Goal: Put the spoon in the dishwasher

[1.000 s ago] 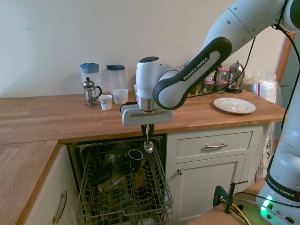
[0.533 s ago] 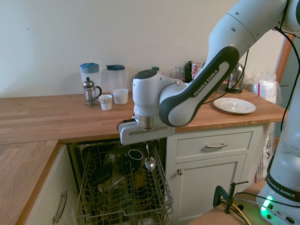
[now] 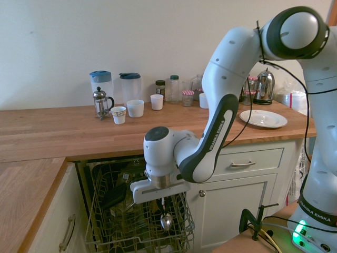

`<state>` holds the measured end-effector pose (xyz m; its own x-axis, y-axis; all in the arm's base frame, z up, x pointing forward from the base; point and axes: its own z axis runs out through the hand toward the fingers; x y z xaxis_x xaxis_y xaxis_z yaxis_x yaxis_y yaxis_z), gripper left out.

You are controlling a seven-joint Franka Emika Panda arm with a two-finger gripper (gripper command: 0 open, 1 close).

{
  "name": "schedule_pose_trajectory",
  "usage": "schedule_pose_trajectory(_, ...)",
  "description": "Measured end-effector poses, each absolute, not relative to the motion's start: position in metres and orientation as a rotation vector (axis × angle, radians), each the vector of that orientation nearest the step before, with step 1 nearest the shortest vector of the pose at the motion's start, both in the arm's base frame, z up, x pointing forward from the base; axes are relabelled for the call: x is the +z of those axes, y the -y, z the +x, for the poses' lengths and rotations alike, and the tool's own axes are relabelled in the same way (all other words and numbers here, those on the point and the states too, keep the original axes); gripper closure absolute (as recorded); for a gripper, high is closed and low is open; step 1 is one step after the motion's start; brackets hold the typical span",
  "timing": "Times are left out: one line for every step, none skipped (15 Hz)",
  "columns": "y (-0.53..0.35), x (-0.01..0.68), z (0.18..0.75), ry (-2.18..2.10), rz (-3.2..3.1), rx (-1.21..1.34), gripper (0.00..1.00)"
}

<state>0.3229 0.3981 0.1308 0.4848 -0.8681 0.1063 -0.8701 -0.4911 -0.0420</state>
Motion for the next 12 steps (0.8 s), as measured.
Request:
schedule_pose_trajectory(-0.398, 0.114, 0.326, 1.582, 2.692, 0.162, 1.00)
schedule_pose_trajectory(-0.399, 0.102, 0.327, 1.588, 2.691, 0.154, 1.00)
schedule_pose_trajectory(-0.400, 0.095, 0.327, 1.593, 2.688, 0.152, 0.00)
schedule_pose_trajectory(-0.401, 0.091, 0.326, 1.593, 2.682, 0.158, 0.00)
schedule_pose_trajectory(-0.403, 0.090, 0.325, 1.596, 2.676, 0.166, 0.00)
schedule_pose_trajectory(-0.405, 0.090, 0.324, 1.599, 2.674, 0.172, 0.00)
schedule_pose_trajectory(-0.407, 0.090, 0.323, 1.600, 2.672, 0.178, 0.00)
schedule_pose_trajectory(-0.408, 0.090, 0.322, 1.599, 2.670, 0.182, 0.00)
schedule_pose_trajectory(-0.409, 0.090, 0.322, 1.597, 2.670, 0.183, 0.00)
schedule_pose_trajectory(-0.409, 0.091, 0.322, 1.595, 2.670, 0.181, 0.00)
schedule_pose_trajectory(-0.409, 0.092, 0.323, 1.595, 2.670, 0.182, 0.00)
schedule_pose_trajectory(-0.409, 0.093, 0.325, 1.597, 2.669, 0.188, 0.00)
